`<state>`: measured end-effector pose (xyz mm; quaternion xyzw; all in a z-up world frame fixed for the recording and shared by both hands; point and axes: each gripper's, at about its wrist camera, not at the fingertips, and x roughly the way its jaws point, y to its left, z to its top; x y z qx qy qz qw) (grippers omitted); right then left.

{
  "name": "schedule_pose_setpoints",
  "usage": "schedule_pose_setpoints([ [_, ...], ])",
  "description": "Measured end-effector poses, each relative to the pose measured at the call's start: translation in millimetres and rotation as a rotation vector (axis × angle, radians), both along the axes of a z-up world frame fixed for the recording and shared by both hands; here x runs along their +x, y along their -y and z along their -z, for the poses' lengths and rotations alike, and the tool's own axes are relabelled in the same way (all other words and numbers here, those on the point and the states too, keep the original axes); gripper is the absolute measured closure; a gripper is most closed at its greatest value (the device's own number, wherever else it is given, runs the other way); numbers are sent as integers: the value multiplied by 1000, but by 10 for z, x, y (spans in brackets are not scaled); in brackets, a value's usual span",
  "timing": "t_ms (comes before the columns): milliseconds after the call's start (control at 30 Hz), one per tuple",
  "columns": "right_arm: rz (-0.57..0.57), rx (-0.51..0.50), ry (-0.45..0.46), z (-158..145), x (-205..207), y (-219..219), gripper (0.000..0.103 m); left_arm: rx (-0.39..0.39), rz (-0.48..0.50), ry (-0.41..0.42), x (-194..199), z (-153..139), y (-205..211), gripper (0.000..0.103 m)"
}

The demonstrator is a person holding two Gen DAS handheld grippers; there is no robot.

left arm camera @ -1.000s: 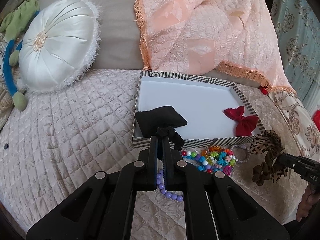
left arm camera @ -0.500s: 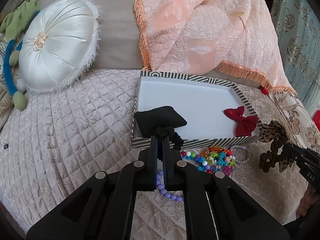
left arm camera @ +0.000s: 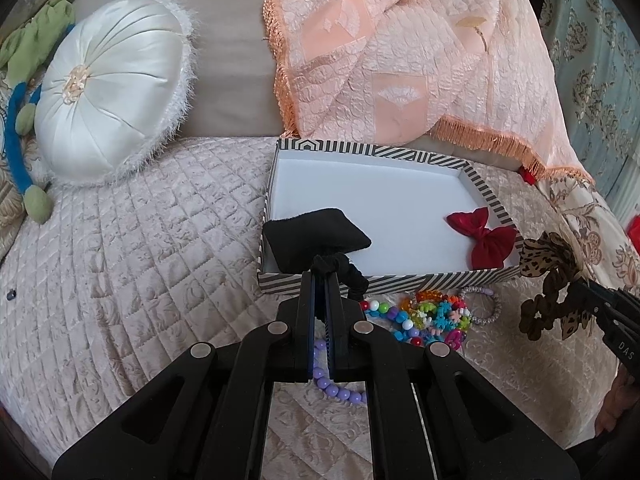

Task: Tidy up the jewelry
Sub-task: 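Carry tan ribbon bow with right tool while left carries scrunchie toward box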

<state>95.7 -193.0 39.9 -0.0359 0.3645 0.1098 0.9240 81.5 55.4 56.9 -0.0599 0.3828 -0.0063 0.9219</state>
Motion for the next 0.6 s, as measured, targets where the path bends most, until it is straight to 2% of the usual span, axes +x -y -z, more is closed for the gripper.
schedule_pose_setpoints([
  [600, -3, 2, -1, 5, 6, -6, 86, 2, 2, 0, 4, 4, 20, 100],
])
